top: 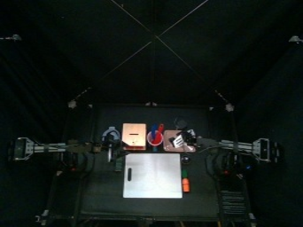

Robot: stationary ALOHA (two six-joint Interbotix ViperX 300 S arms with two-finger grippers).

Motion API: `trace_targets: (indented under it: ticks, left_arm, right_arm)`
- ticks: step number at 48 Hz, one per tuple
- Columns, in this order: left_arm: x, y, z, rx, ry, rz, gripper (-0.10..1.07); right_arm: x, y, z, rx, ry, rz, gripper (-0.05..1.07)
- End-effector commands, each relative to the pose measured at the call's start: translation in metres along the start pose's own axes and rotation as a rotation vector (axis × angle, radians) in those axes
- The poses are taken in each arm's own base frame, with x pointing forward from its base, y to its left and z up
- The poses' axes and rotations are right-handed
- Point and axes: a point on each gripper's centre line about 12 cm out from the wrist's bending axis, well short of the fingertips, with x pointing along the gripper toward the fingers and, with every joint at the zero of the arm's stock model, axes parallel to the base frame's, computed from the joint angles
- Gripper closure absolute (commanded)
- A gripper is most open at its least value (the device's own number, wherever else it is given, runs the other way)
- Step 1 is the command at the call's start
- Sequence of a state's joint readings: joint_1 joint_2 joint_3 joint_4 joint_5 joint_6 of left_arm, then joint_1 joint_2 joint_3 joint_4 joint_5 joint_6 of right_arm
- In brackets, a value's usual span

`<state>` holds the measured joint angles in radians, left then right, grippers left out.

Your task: Put assembled salmon sushi onto plate

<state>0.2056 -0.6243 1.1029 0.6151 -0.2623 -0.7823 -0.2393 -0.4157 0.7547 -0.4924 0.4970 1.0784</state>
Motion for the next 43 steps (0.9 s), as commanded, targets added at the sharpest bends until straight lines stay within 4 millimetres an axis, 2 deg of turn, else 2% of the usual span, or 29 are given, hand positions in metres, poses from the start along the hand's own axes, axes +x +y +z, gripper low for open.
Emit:
trace_targets:
  ticks: [1,11,21,31,43]
  left_arm:
    - [0.001,-0.003,0.009,0.017,-0.029,-0.016,0.13]
    - [-0.004,-0.006,0.016,0.043,-0.054,-0.025,0.13]
    - [-0.009,-0.008,0.022,0.046,-0.084,-0.035,0.13]
    - [-0.01,-0.008,0.019,0.039,-0.08,-0.033,0.13]
    - [-0.011,-0.003,0.016,0.035,-0.071,-0.016,0.13]
  right_arm:
    - [-0.017,0.01,0.002,-0.067,-0.098,0.126,0.06]
    - [-0.038,0.024,-0.013,-0.257,-0.229,0.341,0.06]
    - [-0.045,0.031,-0.033,-0.438,-0.279,0.465,0.07]
    - [-0.053,0.032,-0.035,-0.497,-0.313,0.497,0.07]
    - [-0.058,0.027,-0.039,-0.467,-0.315,0.509,0.07]
